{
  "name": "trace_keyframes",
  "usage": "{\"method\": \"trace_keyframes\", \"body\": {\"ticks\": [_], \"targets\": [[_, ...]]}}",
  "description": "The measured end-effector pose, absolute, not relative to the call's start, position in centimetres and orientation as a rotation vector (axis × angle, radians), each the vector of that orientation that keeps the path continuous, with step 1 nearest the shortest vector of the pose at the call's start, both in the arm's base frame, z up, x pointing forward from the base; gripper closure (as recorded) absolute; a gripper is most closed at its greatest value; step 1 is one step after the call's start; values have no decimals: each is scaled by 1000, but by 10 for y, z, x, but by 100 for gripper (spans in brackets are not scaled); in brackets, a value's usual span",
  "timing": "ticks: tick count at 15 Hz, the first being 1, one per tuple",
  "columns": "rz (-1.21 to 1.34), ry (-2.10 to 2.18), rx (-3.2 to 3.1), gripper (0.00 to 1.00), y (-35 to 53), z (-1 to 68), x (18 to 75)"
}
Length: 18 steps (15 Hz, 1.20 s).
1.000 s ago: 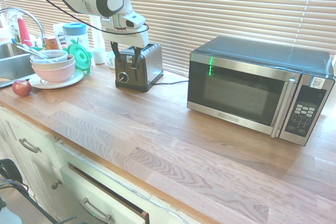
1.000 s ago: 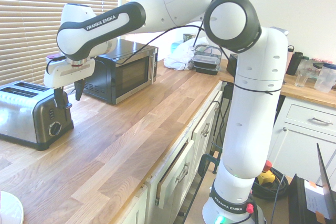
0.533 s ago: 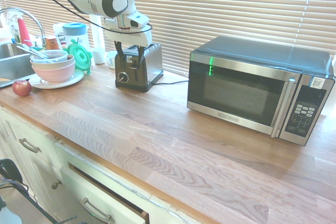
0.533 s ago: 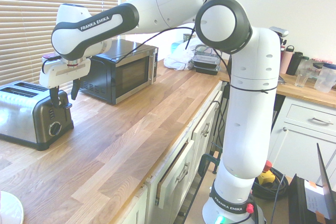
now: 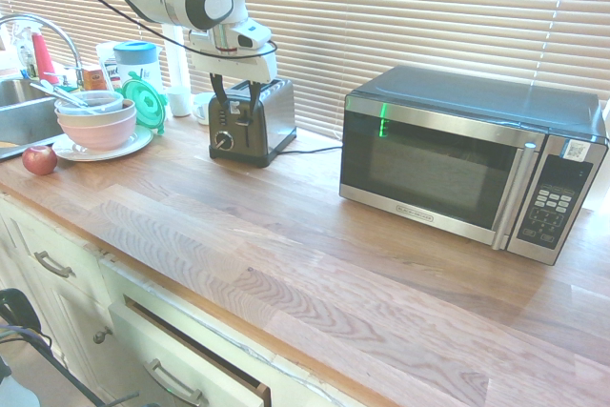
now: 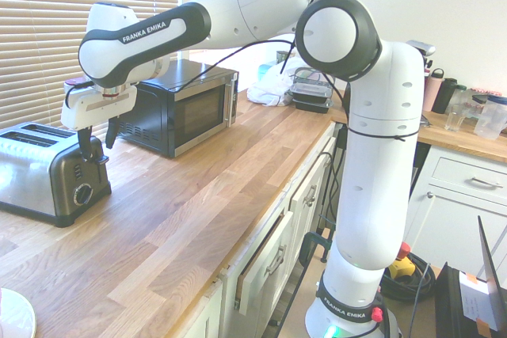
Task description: Press the toaster
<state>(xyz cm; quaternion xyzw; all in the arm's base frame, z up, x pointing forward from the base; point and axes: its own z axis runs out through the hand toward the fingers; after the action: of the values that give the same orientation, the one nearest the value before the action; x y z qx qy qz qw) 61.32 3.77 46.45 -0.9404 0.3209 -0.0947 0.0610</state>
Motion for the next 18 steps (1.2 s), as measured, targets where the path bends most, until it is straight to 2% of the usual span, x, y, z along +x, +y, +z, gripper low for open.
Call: {"method": "trace_keyframes", "body": {"ticks": [18], "targets": [[-283,974,-2834,100,30,466,613]]}}
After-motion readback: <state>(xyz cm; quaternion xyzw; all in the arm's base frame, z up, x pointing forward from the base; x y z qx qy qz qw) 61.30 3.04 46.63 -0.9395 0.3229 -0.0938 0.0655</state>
